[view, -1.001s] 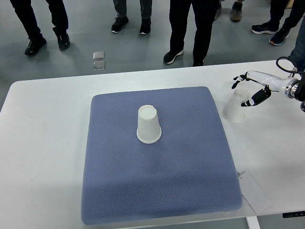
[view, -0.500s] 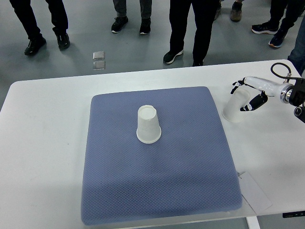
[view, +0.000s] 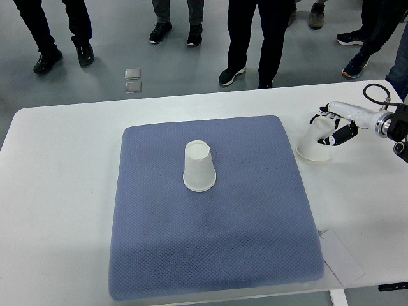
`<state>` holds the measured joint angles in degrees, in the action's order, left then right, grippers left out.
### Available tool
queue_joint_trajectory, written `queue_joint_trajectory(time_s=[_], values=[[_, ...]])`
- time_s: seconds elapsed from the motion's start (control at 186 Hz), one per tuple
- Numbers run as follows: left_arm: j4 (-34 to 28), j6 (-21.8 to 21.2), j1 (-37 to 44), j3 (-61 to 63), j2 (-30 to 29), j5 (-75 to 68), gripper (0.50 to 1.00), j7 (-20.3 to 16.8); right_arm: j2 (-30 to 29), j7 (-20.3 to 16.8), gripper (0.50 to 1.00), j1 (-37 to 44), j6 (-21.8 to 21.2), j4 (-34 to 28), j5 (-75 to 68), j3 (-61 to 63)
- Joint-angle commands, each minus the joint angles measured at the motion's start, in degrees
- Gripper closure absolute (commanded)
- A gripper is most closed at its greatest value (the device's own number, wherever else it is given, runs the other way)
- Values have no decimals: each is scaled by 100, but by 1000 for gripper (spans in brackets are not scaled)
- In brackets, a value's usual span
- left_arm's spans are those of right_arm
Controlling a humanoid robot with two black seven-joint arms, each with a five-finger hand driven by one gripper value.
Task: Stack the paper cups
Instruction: 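Lower the right hand around the cup and close fingers on it, then lift the cup with the right hand and carry it over the mat, then lower the held cup onto the upside-down cup on the mat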
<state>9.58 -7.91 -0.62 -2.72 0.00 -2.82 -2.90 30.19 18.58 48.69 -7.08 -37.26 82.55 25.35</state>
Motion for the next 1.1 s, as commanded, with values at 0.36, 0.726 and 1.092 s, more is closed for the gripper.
queue_joint_trajectory(time_s=[0.36, 0.726, 1.092], values=[[0, 0, 0, 0, 0, 0, 500, 0, 910, 49, 1000, 1573, -997, -1987, -1338, 66], [0, 0, 0, 0, 0, 0, 500, 0, 260, -126, 1000, 2118, -1560, -3182, -1224, 49], [0, 0, 0, 0, 0, 0, 500, 0, -540, -214, 1000, 1854, -1507, -3165, -205, -57]])
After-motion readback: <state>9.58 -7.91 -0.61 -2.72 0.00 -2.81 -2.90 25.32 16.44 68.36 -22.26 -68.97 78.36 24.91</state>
